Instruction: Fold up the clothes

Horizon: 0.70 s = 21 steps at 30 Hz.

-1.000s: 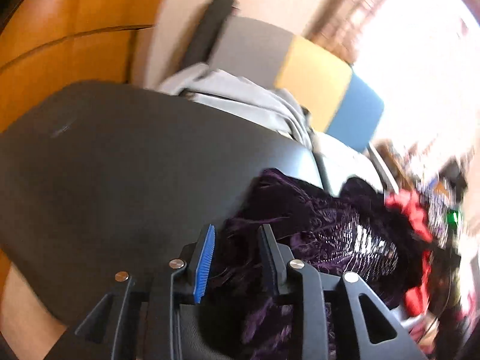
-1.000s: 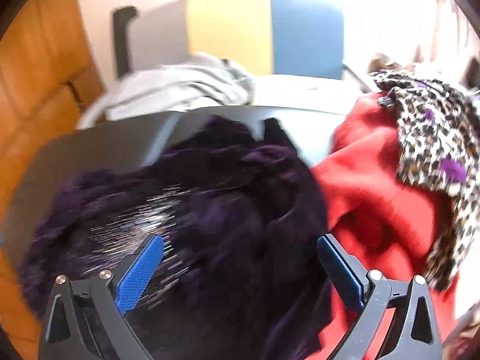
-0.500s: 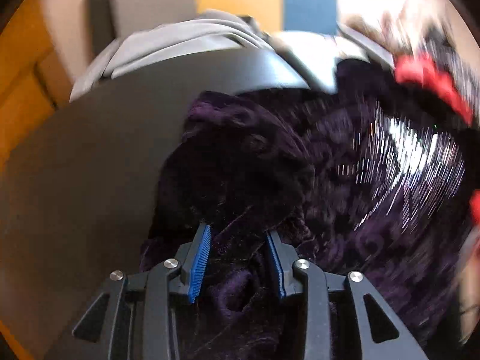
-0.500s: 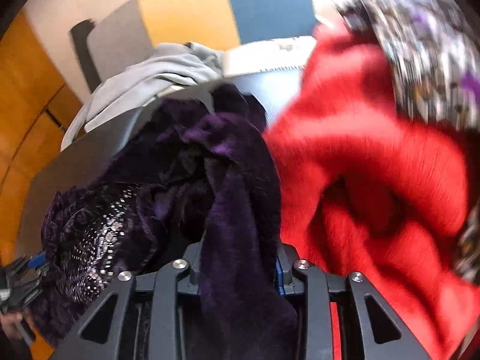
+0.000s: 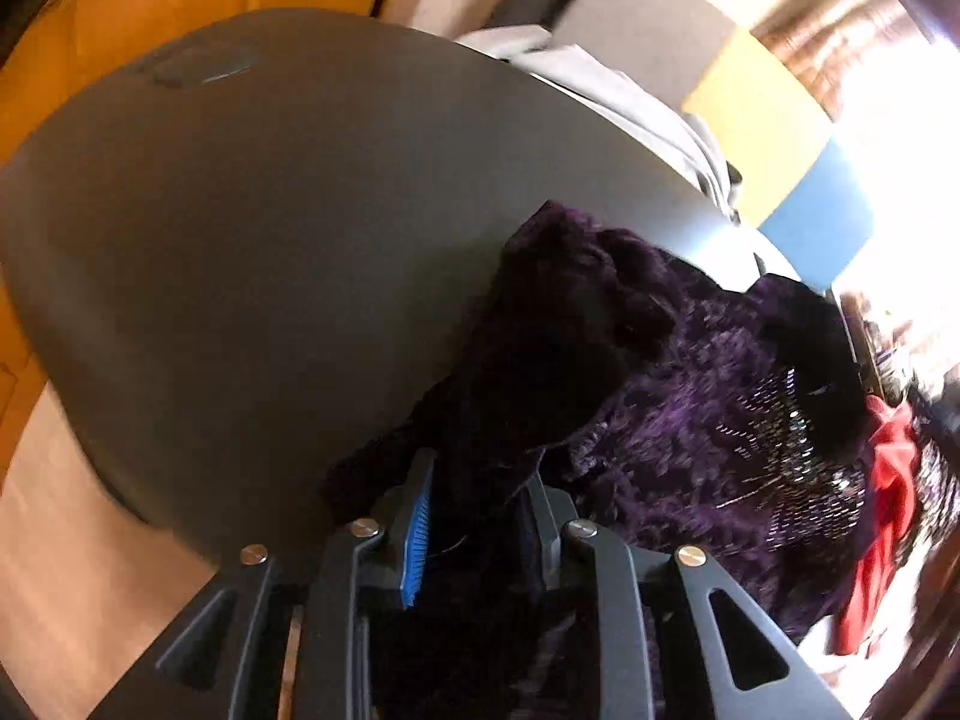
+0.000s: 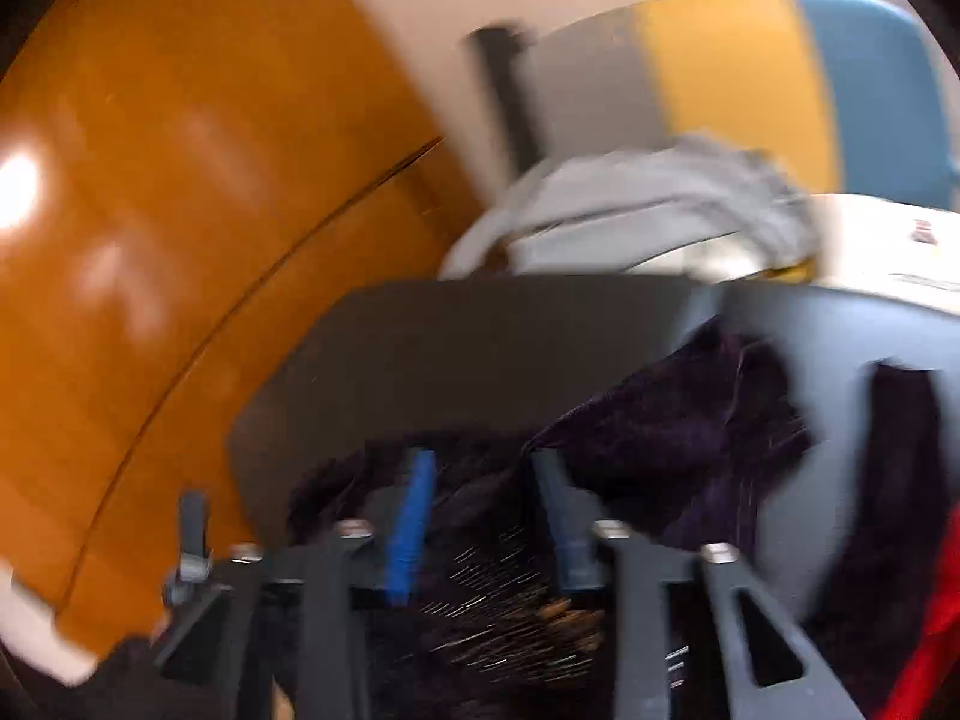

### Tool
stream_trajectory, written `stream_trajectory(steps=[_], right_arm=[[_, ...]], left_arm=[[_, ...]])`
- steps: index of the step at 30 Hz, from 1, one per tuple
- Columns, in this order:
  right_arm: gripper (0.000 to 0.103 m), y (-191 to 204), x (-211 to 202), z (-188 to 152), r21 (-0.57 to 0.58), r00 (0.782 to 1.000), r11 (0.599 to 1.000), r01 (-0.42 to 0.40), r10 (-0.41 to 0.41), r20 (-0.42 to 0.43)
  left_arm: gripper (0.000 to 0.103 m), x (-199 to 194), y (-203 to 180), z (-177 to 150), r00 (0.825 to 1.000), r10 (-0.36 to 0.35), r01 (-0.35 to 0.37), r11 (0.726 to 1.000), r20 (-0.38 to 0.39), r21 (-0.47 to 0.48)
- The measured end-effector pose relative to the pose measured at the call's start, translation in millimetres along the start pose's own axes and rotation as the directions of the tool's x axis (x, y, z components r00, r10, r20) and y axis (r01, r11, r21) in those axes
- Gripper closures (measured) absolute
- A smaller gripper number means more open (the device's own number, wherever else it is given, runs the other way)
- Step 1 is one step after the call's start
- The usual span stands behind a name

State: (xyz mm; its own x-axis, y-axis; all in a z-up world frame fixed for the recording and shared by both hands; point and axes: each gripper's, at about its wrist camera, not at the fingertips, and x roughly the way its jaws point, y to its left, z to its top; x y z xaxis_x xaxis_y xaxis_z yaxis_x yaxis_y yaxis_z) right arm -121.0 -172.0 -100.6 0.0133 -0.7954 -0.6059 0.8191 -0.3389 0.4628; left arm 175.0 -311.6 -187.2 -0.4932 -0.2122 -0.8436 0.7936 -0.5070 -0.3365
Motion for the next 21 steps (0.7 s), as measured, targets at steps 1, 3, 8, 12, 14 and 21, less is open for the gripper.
stream_trajectory(steps=[1, 3, 8, 12, 14, 21], right_arm=[[0.04, 15, 14, -16, -0.016, 0.998, 0.999, -0.04, 0.04, -0.045], [0.038, 39, 35, -49, -0.036, 0.986, 0.995, -0.098, 0.092, -0.137], [0.029, 40, 29, -127, 0.013, 0.957, 0.995, -0.098, 0.098, -0.275], [0.015, -6, -16, -156, 0.156, 0.972, 0.988, 0.009, 0.028, -0.234], [0.009, -31, -43, -167, 0.243, 0.98, 0.968, 0.07, -0.022, -0.197], [0.0, -80, -103, -189, 0.427, 0.98, 0.882, 0.199, -0.177, -0.09]], left_arm=[[0.077, -8, -1, -1, 1.0, 0.005, -0.005, 1.0, 0.015, 0.006], [0.076, -25, -3, -3, 0.999, 0.015, -0.016, 1.0, 0.046, 0.018], [0.071, -52, -37, 17, 0.986, -0.136, 0.128, 0.987, 0.093, 0.094], [0.071, -33, -102, 23, 0.949, -0.315, 0.311, 0.933, -0.008, 0.179], [0.071, -19, -140, 22, 0.938, -0.341, 0.344, 0.906, -0.054, 0.245], [0.056, 21, -270, -7, 0.97, -0.222, 0.233, 0.708, -0.103, 0.666]])
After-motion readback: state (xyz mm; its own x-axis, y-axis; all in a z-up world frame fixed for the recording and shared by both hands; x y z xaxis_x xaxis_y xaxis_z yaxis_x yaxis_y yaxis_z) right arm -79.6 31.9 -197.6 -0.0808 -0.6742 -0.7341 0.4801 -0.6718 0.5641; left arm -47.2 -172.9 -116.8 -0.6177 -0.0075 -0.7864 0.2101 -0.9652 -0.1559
